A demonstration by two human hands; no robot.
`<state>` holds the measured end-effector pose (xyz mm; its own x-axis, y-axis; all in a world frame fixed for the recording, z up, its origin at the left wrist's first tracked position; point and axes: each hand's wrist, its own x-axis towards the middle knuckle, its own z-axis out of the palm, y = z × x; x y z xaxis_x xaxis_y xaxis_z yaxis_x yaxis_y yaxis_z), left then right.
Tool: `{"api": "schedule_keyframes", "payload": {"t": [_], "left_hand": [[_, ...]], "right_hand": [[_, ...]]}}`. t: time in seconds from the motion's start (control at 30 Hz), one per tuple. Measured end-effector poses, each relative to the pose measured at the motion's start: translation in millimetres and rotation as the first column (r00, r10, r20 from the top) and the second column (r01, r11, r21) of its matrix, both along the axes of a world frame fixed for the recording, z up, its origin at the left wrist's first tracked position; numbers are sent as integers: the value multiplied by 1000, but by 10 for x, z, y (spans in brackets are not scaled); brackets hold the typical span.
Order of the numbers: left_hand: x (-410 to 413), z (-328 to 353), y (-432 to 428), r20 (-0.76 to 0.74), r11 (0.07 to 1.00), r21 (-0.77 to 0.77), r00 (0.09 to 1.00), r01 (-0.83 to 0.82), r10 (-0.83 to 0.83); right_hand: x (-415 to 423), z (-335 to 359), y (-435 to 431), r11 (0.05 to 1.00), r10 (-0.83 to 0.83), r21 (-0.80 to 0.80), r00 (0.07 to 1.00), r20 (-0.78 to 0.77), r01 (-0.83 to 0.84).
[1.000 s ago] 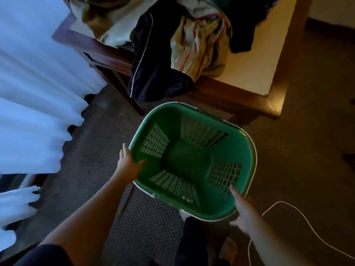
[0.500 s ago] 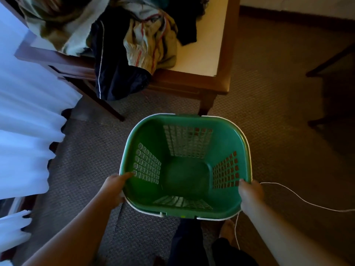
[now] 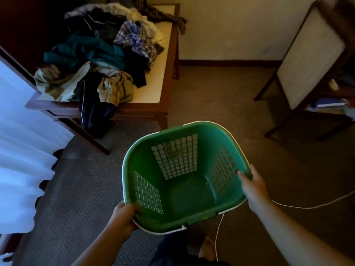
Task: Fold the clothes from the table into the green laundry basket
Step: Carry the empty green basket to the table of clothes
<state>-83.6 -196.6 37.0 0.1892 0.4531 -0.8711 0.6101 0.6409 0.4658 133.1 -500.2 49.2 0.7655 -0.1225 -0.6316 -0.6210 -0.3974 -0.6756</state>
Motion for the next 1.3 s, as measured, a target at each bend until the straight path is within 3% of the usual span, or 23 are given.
{"api": "schedule_keyframes", "payload": {"t": [0.13,0.2,0.3,0.57,0.87,1.0,1.3], "left_hand": [[358,312,-625,85,1000,-21,996,-19,20],[624,445,-909,108,1000,-23,994,4,-2],[1010,620,-1276,151,998,-53,988,29,-20],[2019,674,-1429,257,988,-145,966,57,-18],[3772,426,-917,306,969,-229,952,97,-23],[4507,316,-525,345,964,-261,937,39,56],[5455,-297,-589,328,926,-241,873,-291,360]], "right_hand": [[-166,211,-356,977,-165,127,985,-40,169],[-241,238,-401,938,-233,207,948,-215,278],[-185,278,-346,881,-173,337,888,-426,333],[895,384,-391,783,-267,429,867,-420,449],[2852,391,98,853,-280,341,898,-339,395],[3659,362,329,869,-242,358,924,-296,342],[5334,188,613,949,51,305,919,-391,77]]}}
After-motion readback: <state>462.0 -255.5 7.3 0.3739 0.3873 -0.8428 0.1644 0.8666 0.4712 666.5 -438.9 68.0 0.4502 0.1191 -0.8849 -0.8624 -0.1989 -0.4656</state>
